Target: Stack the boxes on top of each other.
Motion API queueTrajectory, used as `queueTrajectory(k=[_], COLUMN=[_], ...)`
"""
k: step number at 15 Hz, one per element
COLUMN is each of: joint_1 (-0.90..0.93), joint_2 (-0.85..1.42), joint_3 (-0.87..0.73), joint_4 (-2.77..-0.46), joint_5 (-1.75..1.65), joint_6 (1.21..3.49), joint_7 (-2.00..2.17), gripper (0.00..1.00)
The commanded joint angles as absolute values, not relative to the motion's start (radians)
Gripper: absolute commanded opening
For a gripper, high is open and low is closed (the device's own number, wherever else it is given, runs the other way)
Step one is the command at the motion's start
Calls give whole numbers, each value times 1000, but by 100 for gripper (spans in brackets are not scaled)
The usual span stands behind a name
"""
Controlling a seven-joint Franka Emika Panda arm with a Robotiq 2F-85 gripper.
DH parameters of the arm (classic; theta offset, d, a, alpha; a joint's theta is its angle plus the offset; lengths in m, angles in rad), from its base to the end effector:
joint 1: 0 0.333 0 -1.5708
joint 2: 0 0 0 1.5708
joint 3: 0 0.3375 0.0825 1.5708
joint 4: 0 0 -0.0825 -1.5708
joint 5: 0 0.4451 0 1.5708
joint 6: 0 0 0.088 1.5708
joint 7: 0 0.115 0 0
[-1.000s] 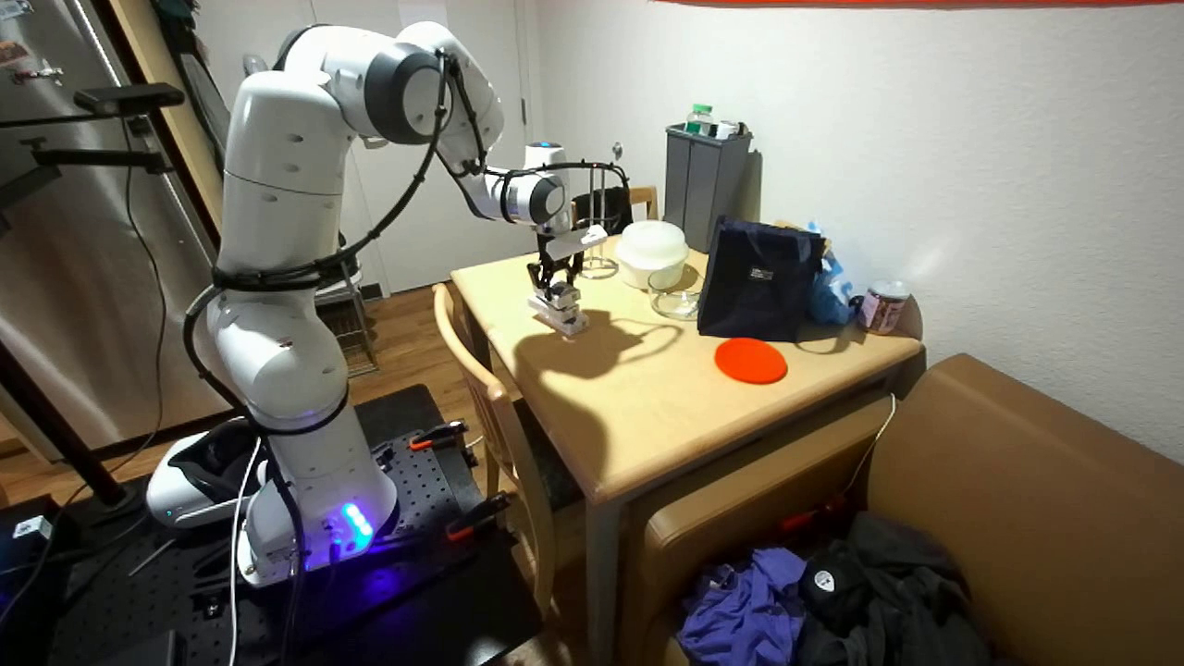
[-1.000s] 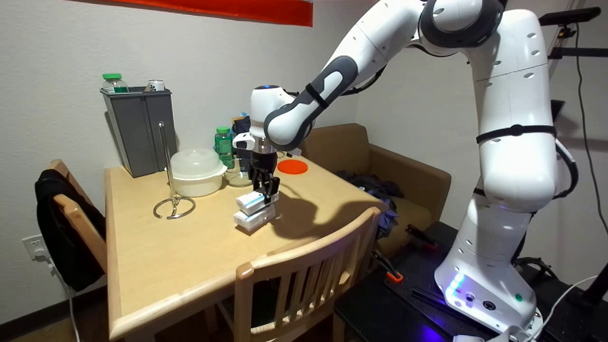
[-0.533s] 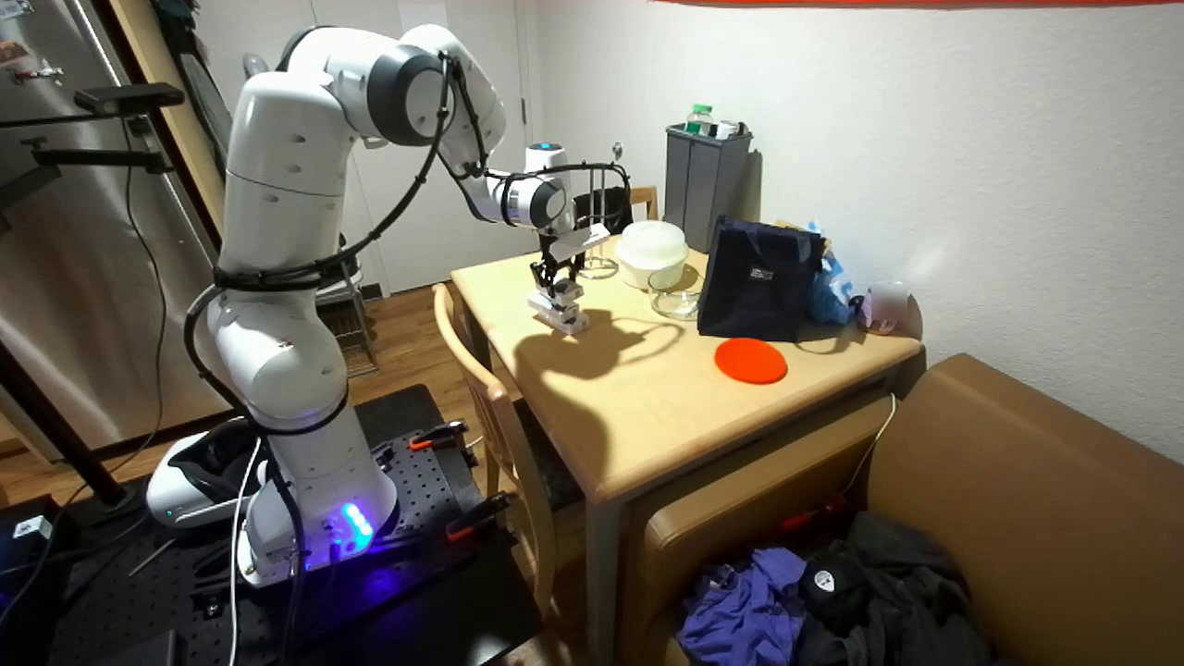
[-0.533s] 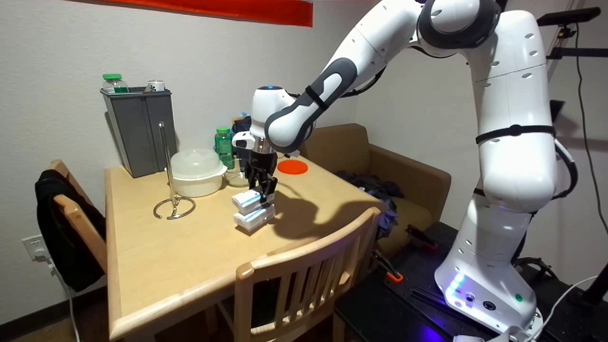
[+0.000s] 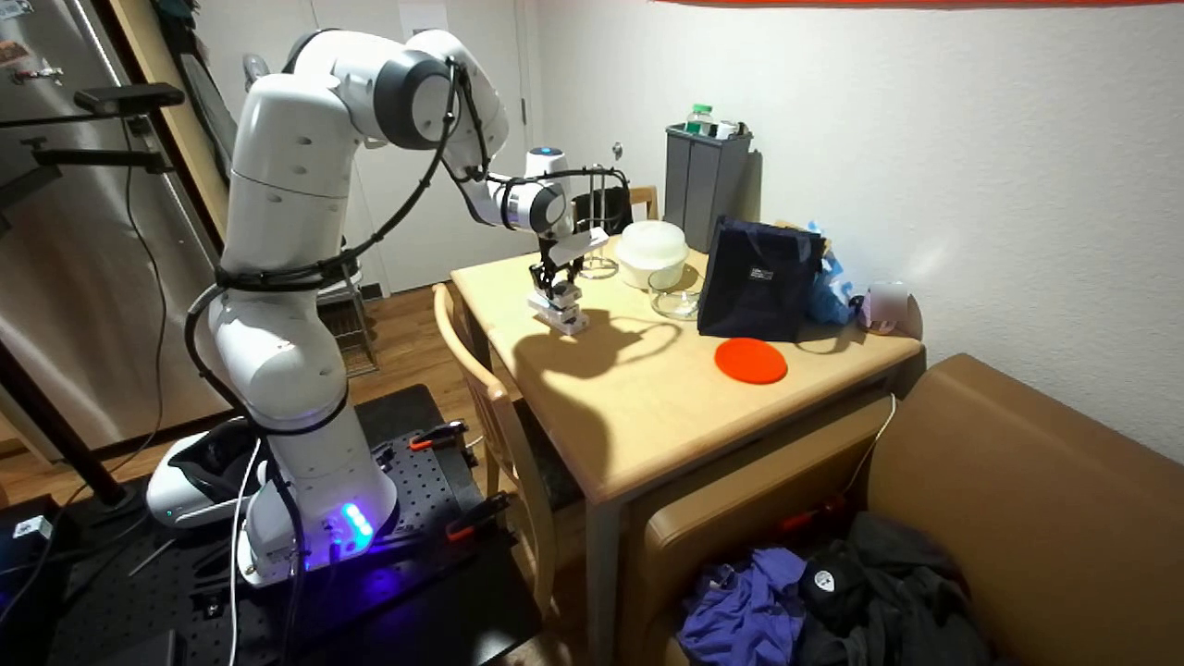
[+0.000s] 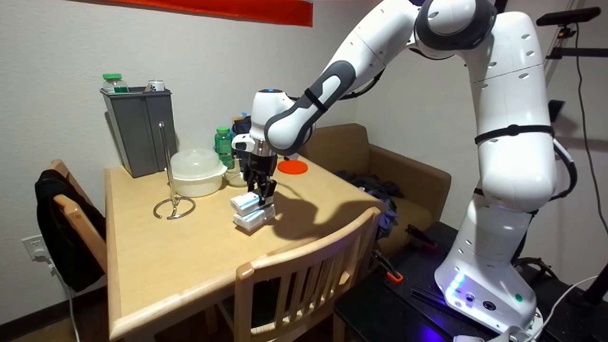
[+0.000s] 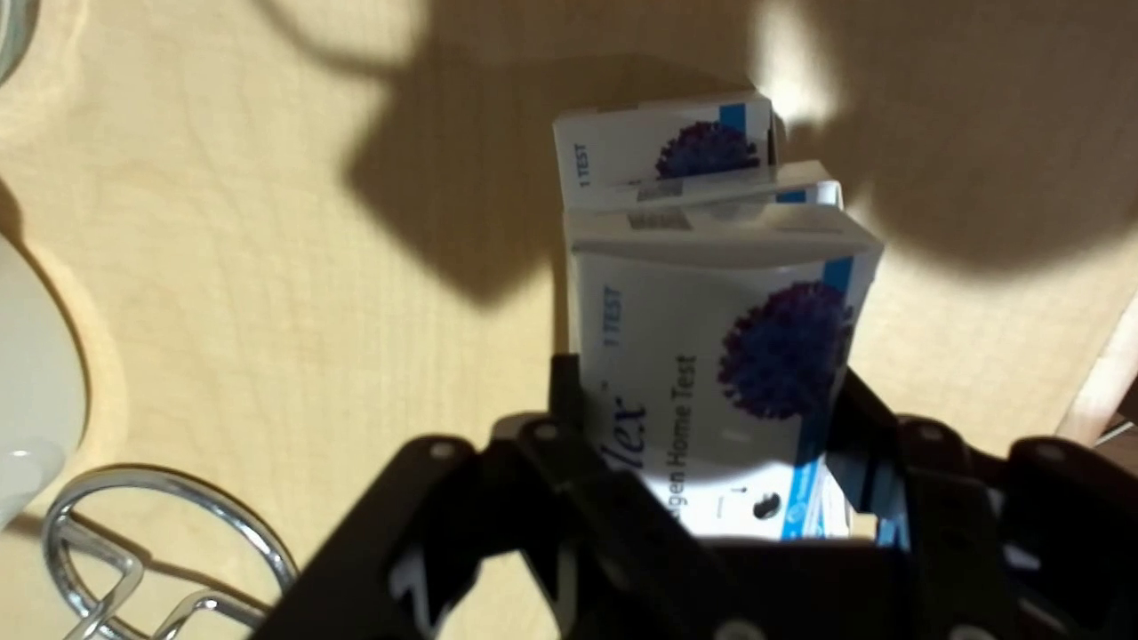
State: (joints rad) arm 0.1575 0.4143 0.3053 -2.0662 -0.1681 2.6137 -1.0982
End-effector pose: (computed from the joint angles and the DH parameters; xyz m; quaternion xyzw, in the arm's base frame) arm 0.5851 0.2931 0.2180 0.6705 0.7376 0.0788 0.0135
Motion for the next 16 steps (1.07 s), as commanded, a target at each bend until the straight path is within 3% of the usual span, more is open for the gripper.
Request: queueTrajectory(k=[1, 9, 14, 15, 16], joint_1=[130, 123, 124, 124, 124], joint_2=[405, 403, 397, 395, 394], joint_3=[330, 334, 332, 332, 332], joint_4=[-2089, -2092, -2096, -2096, -2097], joint_5=[-138, -136, -139, -139, -140], joint_6=[2647, 2645, 2637, 2635, 2634], joint_7=[-1140, -1140, -1136, -1134, -1134], gripper=[39, 39, 49, 71, 79])
